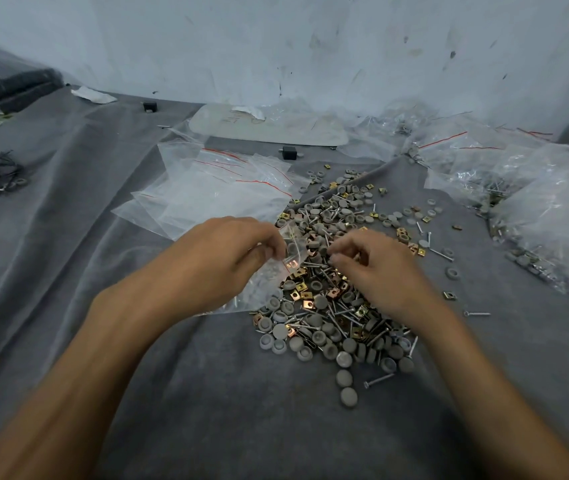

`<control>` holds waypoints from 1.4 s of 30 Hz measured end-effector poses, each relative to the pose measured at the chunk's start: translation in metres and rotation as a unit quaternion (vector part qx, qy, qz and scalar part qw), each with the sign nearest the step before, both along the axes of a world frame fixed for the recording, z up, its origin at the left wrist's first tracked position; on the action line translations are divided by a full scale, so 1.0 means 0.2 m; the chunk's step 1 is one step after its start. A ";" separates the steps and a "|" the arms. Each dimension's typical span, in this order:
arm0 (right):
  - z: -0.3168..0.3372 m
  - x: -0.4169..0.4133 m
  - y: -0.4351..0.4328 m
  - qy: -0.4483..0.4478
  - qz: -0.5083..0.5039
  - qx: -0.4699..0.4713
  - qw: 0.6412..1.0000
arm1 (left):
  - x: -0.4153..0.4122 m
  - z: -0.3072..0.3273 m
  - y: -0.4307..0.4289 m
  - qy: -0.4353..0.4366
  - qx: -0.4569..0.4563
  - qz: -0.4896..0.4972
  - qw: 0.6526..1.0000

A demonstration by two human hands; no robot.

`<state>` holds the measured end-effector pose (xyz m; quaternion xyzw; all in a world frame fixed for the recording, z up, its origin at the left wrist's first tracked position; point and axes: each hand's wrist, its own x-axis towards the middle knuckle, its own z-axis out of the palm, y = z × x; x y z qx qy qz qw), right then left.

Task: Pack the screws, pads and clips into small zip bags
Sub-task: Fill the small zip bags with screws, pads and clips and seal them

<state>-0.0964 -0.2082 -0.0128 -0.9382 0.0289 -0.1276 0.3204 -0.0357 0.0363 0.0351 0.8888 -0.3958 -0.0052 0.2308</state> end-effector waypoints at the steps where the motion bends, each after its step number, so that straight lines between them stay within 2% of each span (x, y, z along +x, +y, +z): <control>1: -0.01 0.01 0.01 0.016 -0.003 -0.039 0.999 | 0.00 0.00 0.00 0.000 0.002 0.001 1.000; 5: -0.06 0.04 0.05 0.067 -0.015 -0.138 0.988 | 0.00 0.00 0.00 -0.002 0.004 0.000 1.000; 11: -0.13 0.06 0.06 0.029 -0.045 -0.215 0.975 | 0.01 -0.01 0.00 0.003 0.003 0.000 1.000; 15: -0.13 0.05 0.06 0.022 -0.029 -0.231 0.972 | 0.01 -0.01 0.00 0.005 0.001 0.003 1.000; 20: -0.10 0.03 0.05 0.025 -0.020 -0.200 0.979 | 0.01 0.00 0.01 0.008 -0.001 0.007 1.000; 33: -0.03 -0.02 -0.05 -0.073 -0.077 -0.107 0.989 | 0.00 0.00 0.00 0.009 -0.007 0.017 1.000; 35: -0.01 -0.02 -0.05 -0.115 -0.086 -0.066 0.987 | 0.00 0.01 0.00 0.009 -0.008 0.019 1.000; 38: 0.01 -0.03 -0.02 -0.178 -0.065 0.048 0.981 | 0.00 0.01 0.00 0.007 -0.007 0.015 1.000; 40: 0.03 -0.04 0.02 -0.193 -0.020 0.117 0.974 | 0.00 0.01 0.00 0.006 -0.003 0.012 1.000; 42: 0.04 -0.04 0.06 -0.185 0.030 0.142 0.972 | 0.00 0.00 0.00 0.005 0.000 0.009 1.000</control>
